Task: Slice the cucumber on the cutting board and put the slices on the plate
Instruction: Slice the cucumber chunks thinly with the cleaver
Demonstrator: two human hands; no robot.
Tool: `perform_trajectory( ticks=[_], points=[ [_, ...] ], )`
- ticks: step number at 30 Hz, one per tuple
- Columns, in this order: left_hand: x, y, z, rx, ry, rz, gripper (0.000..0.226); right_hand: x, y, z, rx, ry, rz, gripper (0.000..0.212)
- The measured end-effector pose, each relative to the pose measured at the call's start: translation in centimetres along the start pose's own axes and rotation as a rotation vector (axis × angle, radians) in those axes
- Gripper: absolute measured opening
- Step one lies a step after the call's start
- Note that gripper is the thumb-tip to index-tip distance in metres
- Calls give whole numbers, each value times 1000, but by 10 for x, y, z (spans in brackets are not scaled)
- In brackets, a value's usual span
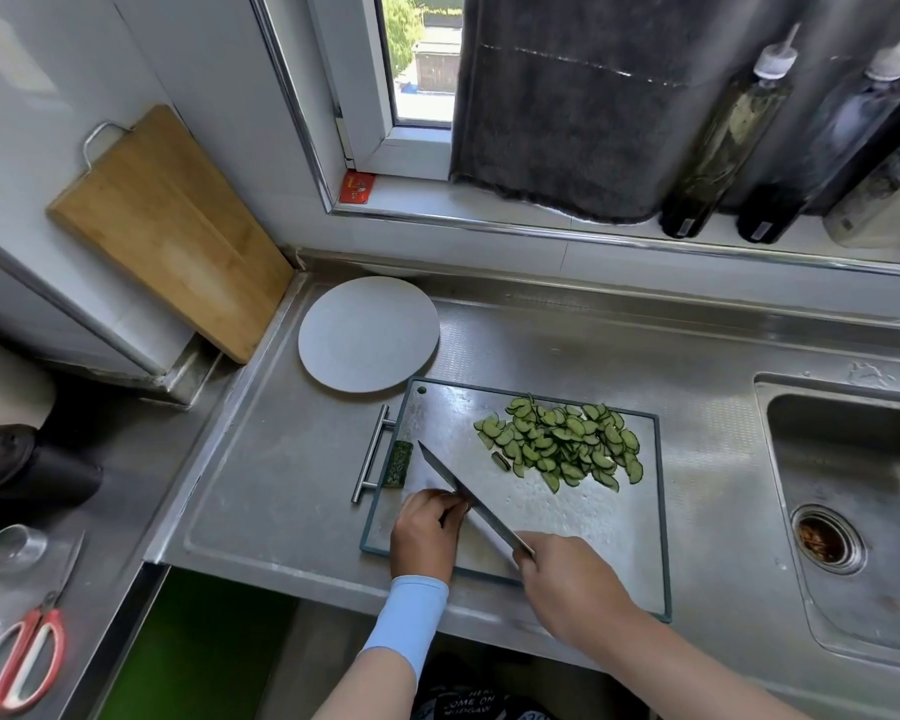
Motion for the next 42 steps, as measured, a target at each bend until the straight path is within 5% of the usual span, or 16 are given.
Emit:
perform_trajectory(
  ticks=[42],
  points=[
    [-4,-5,1,-36,10,-31,14,0,-34,10,-34,-25,92,25]
  ],
)
Point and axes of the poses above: each hand's wrist, its own y-axis away from the middle knuckle, its own z-axis out of the palm, x = y × z, the point moved 7 cm from there along -y, towards the middle knuckle, and after that the axes turned 14 degrees about -z, right-handed, at the moved point
